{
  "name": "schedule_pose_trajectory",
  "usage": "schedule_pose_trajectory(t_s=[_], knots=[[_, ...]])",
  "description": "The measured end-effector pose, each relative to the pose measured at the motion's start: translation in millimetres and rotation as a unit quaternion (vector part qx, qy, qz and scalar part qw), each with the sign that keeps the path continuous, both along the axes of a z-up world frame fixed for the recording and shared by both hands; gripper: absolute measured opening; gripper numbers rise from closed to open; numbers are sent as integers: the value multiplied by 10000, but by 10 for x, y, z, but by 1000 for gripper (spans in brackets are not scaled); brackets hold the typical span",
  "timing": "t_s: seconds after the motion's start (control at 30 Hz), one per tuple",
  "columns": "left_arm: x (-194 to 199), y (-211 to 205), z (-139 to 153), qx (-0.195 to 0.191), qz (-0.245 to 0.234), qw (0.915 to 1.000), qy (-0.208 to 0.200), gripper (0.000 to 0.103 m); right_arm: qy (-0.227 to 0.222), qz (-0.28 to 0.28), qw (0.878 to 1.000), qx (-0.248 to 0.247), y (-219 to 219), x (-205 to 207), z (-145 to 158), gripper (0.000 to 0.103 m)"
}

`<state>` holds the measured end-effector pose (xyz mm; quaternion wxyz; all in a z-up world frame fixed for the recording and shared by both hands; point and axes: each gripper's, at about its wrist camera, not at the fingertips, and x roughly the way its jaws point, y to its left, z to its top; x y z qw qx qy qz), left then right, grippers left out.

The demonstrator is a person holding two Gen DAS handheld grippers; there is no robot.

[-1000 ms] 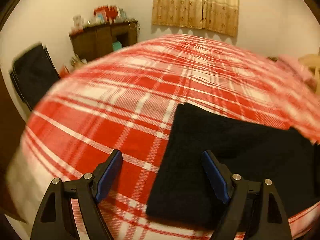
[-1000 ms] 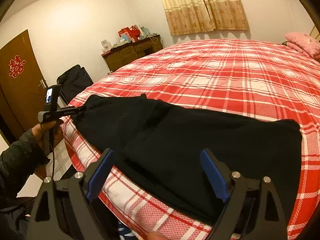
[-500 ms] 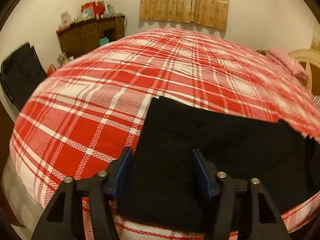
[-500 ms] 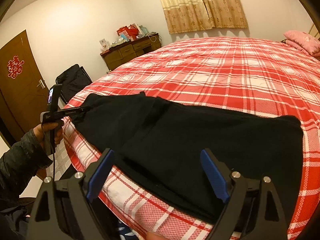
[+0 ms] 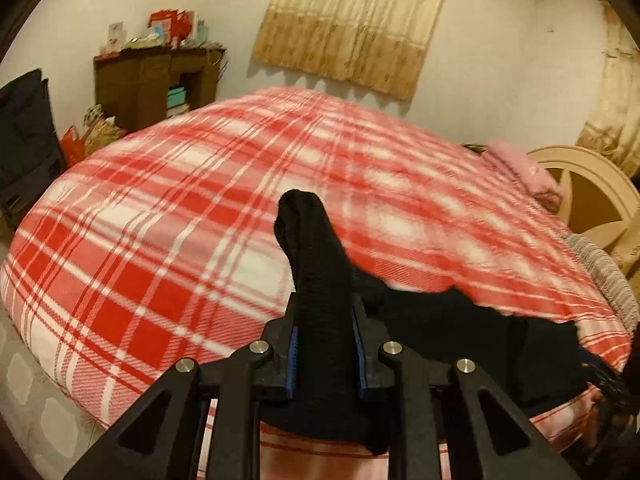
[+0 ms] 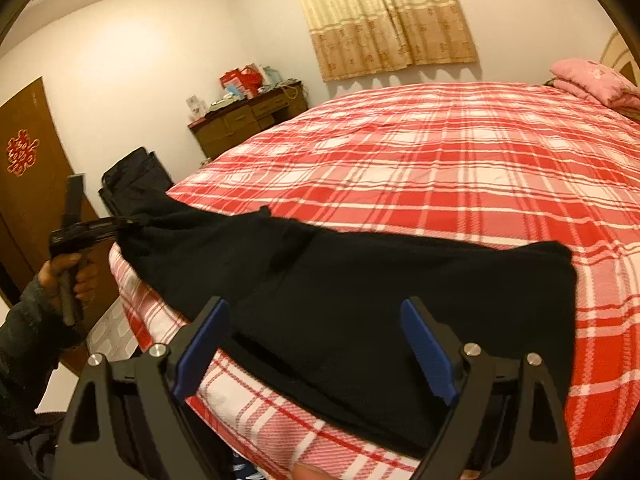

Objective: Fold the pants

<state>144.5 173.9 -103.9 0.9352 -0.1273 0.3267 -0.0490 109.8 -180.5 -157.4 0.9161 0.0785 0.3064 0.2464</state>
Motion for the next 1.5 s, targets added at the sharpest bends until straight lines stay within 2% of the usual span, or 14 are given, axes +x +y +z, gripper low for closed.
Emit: schedule_pose_trajectory(t_s=[0.1, 0.2, 0.4, 0.67, 0.87, 1.13, 1.33, 1.5], knots=[[-27, -183, 165, -149, -154, 9997, -107, 22, 30, -243, 9997, 81, -138, 13, 56, 90], [-48, -390, 294, 10, -305, 9993, -233, 22, 122, -503, 9984, 205, -303, 42, 97, 90], [-139, -816, 560, 74, -808, 9954, -519, 22, 207, -888, 9947, 470, -609, 57, 152, 90], [-130, -1531, 745, 217, -1662, 9834, -699, 22, 155, -1066, 9924, 594, -816, 28, 203, 90], [-56, -2099, 769, 302, -2228, 9724, -628, 22, 142, -1318, 9884, 736, -1023, 54, 221, 91], [56, -2793, 581, 505, -2817, 9576, -335, 22, 326, -1967, 9733, 1135, -1483, 120, 188, 91], [155, -3307, 216, 818, -3218, 9433, 72, 22, 456, -2304, 9630, 1324, -1710, 152, 143, 91], [160, -3645, -85, 924, -3426, 9346, 270, 22, 495, -2343, 9619, 1318, -1744, 155, 121, 90]])
